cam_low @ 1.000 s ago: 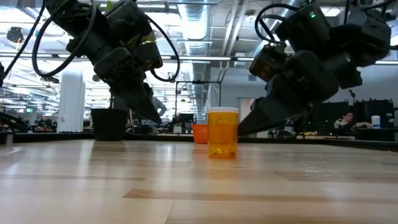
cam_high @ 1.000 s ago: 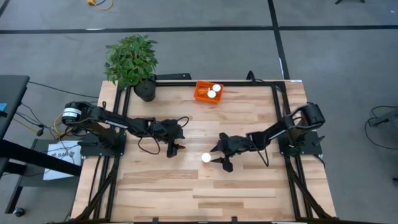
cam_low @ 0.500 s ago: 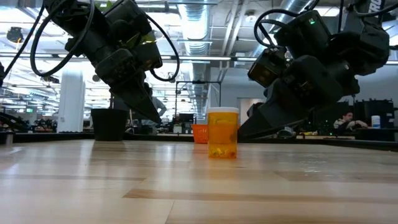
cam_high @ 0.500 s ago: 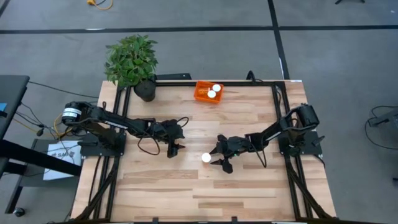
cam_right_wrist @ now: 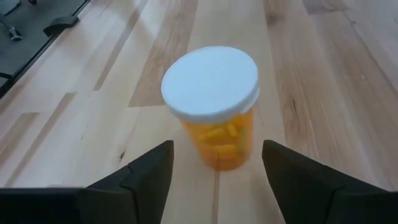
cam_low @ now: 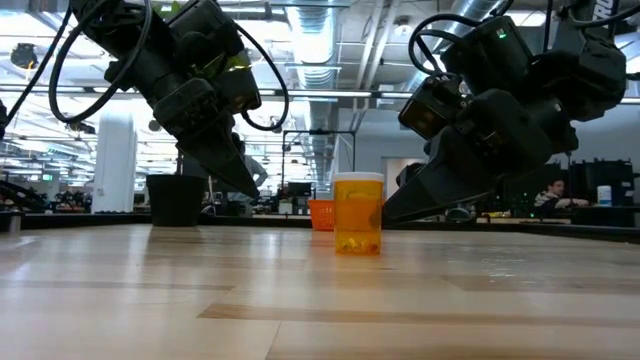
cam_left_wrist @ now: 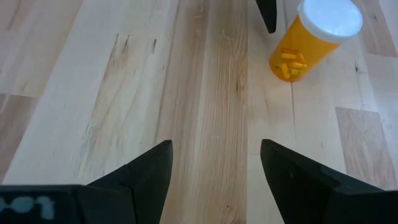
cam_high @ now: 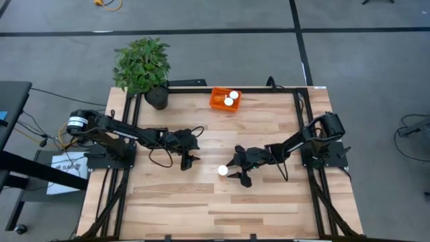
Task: Pick and place pill bottles into a basket
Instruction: Put the orange medicine bottle into the orange bin
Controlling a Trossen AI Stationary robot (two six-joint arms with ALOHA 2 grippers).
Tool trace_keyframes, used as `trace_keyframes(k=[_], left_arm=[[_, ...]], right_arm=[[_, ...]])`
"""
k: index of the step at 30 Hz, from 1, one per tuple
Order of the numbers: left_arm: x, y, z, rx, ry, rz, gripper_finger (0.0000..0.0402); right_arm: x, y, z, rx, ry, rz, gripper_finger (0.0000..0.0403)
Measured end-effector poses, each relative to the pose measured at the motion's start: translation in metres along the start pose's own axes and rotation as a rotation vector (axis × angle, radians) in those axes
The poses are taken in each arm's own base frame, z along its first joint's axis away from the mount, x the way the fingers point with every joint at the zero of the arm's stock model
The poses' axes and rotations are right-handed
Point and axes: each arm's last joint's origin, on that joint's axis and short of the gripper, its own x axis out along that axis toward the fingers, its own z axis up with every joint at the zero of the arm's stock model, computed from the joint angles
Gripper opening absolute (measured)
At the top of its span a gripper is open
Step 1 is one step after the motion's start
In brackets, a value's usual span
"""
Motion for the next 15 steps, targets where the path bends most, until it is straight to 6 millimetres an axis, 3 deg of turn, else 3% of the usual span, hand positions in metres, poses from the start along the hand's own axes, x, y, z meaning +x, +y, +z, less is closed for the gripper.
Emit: trace_keyframes(k=[15], left_arm=[[0.0,0.0,0.0,0.0,0.0,0.0,0.0233]], right_arm=[[0.0039,0.0013,0.0094,-0.044,-0.019,0.002,0.0318]])
